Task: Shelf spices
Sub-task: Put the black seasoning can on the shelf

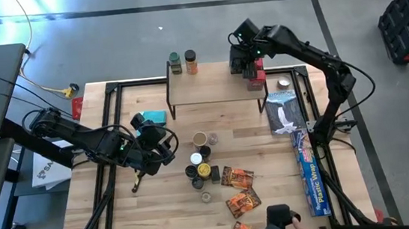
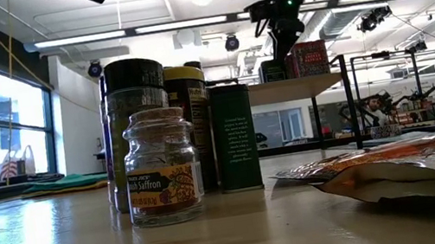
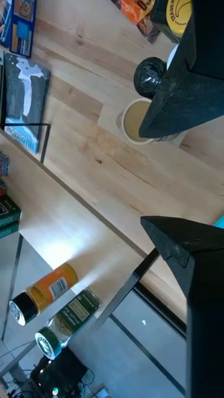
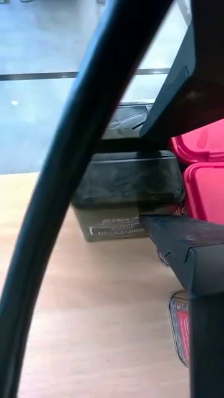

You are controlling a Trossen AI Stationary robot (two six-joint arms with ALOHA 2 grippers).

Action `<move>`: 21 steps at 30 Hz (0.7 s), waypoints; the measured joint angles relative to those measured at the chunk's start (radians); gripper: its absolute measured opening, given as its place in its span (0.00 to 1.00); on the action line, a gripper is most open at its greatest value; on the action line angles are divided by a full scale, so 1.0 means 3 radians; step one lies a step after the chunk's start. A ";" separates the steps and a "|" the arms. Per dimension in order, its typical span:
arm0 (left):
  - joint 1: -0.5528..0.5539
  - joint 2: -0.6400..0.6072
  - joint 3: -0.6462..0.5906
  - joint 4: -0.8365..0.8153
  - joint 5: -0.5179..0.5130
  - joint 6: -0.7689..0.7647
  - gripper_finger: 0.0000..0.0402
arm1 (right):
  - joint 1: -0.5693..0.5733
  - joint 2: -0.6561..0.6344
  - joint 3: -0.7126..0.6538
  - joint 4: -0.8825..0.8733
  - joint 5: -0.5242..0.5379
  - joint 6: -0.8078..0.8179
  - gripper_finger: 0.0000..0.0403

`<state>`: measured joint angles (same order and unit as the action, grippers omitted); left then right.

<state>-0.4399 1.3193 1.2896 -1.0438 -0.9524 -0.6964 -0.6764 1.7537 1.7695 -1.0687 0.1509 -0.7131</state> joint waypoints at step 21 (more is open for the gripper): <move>0.0000 0.0000 0.0000 0.0007 0.0004 0.0000 0.52 | 0.1011 -0.0401 0.0518 -0.0402 0.0050 0.0700 0.50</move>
<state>-0.4400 1.3193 1.2896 -1.0416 -0.9512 -0.6964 -0.3732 1.6335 1.9250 -1.1892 0.1659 -0.5032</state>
